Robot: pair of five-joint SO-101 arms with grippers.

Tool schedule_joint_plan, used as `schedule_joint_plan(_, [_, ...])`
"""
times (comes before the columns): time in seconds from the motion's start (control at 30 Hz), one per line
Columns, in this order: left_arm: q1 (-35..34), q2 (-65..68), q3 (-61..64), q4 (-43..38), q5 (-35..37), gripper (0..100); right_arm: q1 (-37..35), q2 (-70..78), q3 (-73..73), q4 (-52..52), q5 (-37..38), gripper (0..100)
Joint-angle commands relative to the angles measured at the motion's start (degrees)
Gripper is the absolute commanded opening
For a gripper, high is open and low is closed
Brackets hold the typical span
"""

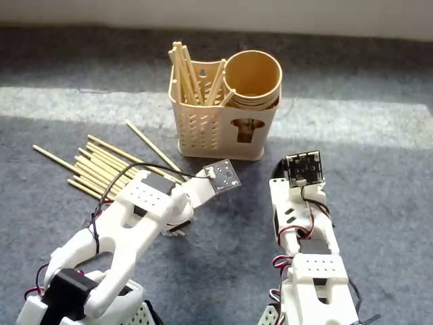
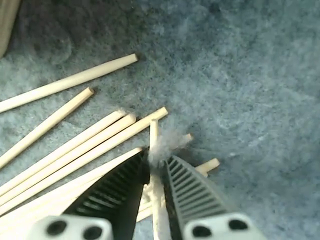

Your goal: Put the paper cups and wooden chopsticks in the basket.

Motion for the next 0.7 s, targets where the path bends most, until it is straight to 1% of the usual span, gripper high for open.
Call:
schedule_joint_plan(0.0, [0.75,-0.22,-2.59,-0.09,1.32,1,-0.48,-0.84,-1.8,-1.63,0.44,2.3])
schedule_joint_plan(0.1, [0.84,-0.84,-2.86,0.79,2.55,1,-0.48,-0.84,-1.8,-1.63,0.44,2.3])
schedule_joint_plan(0.17, [0.84,-3.65,-2.86,2.46,2.73,1,-0.48,-0.84,-1.8,-1.63,0.44,2.3])
schedule_joint_plan(0.27, [0.84,-11.03,-2.77,5.54,3.16,1,-0.48,-0.84,-1.8,-1.63,0.44,2.3])
schedule_joint_plan(0.3, [0.92,-13.85,-2.77,6.15,4.31,1,-0.48,-0.84,-1.8,-1.63,0.44,2.3])
schedule_joint_plan(0.4, [0.92,-21.67,-2.77,6.86,6.95,1,-0.48,-0.84,-1.8,-1.63,0.44,2.3])
schedule_joint_plan(0.47, [0.92,-25.98,-2.77,7.03,7.38,1,-0.48,-0.84,-1.8,-1.63,0.44,2.3])
schedule_joint_plan(0.67, [0.92,-33.71,-4.35,8.97,9.41,1,-0.48,-0.84,-1.8,-1.63,0.44,2.3])
